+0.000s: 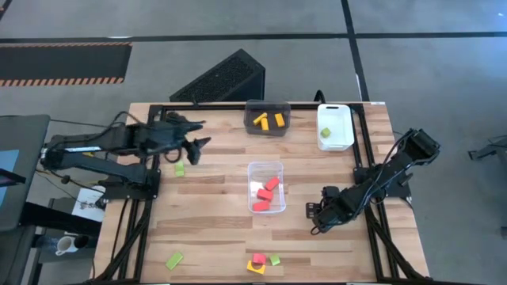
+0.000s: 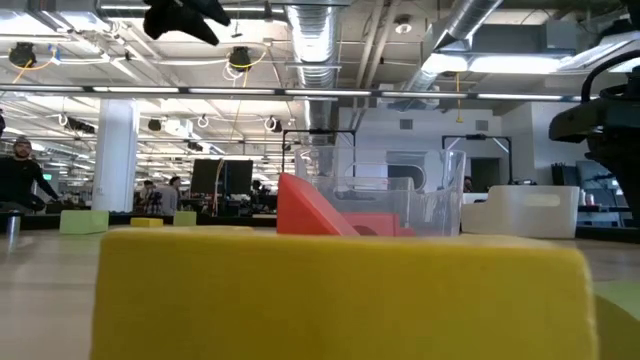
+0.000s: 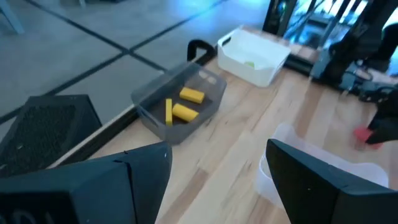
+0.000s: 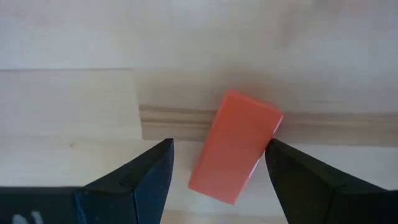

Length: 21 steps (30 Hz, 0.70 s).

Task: Sort & place blocks by color
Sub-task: Put the pink block into the transparent bin

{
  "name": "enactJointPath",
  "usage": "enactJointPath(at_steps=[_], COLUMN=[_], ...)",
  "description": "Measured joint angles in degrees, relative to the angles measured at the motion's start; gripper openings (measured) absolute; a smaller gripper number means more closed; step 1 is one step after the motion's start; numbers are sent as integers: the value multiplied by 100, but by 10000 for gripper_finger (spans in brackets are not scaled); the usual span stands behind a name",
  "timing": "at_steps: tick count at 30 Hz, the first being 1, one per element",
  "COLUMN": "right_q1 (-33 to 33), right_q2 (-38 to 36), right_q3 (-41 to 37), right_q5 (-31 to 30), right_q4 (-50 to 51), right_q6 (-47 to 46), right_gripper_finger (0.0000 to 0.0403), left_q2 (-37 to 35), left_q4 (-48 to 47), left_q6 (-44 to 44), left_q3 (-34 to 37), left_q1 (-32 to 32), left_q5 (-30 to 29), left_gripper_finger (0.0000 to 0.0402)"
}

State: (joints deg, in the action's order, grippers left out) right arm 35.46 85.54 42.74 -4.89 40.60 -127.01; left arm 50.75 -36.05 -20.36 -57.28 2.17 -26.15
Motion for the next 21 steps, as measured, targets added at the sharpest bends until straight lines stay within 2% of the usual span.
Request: enactJointPath(at_steps=[3, 11, 15, 21], right_q1=[-38, -74, -74, -74], right_q2=[0, 0, 0, 0], right_q3=[0, 0, 0, 0], right_q5=[-84, -103, -85, 24], right_q4=[22, 79, 99, 125], right_q6=[5, 129, 211, 259], right_gripper_finger=[276, 276, 276, 276], left_q2=[-454, -1353, -1512, -1517], left_q4=[336, 1565, 1783, 1774], left_q6=[-80, -967, -1121, -1138], left_q3=[485, 2041, 2311, 2346], left_q1=[9, 11, 11, 11], left_q5=[25, 397, 457, 468], left_gripper_finger=[245, 245, 245, 245])
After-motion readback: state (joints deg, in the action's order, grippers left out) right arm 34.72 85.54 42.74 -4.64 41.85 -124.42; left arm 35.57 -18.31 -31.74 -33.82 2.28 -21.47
